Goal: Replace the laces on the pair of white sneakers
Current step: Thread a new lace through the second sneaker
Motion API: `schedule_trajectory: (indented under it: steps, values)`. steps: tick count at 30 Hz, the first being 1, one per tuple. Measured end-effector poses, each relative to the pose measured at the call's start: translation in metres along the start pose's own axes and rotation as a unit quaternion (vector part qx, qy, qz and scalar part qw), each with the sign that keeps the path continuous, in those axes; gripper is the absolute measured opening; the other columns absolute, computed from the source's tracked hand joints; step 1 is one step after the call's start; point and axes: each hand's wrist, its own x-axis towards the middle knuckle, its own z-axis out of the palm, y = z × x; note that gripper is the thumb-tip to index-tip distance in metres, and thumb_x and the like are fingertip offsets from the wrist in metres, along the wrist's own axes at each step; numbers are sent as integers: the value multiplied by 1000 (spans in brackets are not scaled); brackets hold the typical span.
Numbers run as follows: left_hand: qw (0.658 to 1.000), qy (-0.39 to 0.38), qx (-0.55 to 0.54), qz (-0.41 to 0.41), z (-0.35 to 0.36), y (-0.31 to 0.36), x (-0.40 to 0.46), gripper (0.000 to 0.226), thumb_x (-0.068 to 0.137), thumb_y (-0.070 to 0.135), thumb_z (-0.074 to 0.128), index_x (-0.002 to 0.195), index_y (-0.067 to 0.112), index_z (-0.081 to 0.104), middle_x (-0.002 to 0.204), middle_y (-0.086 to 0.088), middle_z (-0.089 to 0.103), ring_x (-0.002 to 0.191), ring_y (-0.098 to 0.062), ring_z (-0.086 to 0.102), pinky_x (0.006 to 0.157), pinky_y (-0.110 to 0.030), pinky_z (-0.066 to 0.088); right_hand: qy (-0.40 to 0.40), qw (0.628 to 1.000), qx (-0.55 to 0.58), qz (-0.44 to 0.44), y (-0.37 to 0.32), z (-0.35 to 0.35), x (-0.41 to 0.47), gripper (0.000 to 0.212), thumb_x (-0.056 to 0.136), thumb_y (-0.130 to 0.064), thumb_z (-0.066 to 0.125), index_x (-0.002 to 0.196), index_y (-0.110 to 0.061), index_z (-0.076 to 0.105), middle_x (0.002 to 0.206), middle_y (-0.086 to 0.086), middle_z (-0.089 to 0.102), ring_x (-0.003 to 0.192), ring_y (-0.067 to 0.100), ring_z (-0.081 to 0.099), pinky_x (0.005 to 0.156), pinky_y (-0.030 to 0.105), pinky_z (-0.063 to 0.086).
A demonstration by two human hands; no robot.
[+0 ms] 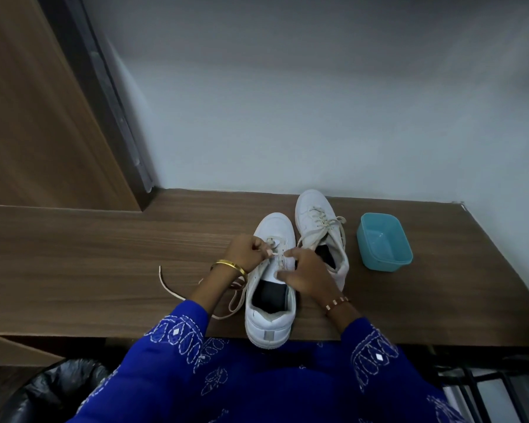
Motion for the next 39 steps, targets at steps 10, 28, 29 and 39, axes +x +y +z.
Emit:
schedule_trajectory:
  steps: [10, 28, 29, 39]
  values:
    - [981, 67, 182, 4, 19, 9, -2, 23, 89, 27, 54, 89, 14, 73, 93, -11, 70, 88, -27, 62, 72, -32, 48, 35, 996, -43, -73, 16, 16, -10, 34, 73, 0, 57, 106, 0, 57, 86, 16, 63, 82, 31, 61, 74, 42, 48]
    - [977, 147, -55, -146, 51, -8, 2, 22, 83, 16, 58, 87, 2, 74, 94, -19, 71, 93, -34, 63, 84, -39, 51, -2, 992, 23, -126, 31, 18, -25, 59, 78, 5, 56, 135, -8, 46, 121, 12, 61, 108, 20, 59, 87, 18, 44]
    - [975, 154, -66, -146, 51, -8, 2, 21, 83, 16, 59, 87, 2, 74, 93, -19, 71, 94, -34, 63, 84, -39, 51, -2, 992, 24, -125, 31, 18, -25, 59, 78, 5, 56, 135, -8, 46, 122, 12, 61, 108, 20, 59, 88, 19, 44]
    - [952, 182, -169, -176, 46, -3, -3, 27, 77, 7, 64, 50, 10, 63, 52, -15, 55, 59, -23, 51, 66, -33, 45, 7, 992, 33, -124, 34, 23, -22, 60, 78, 6, 55, 135, -8, 45, 121, 12, 61, 107, 20, 59, 80, 11, 38]
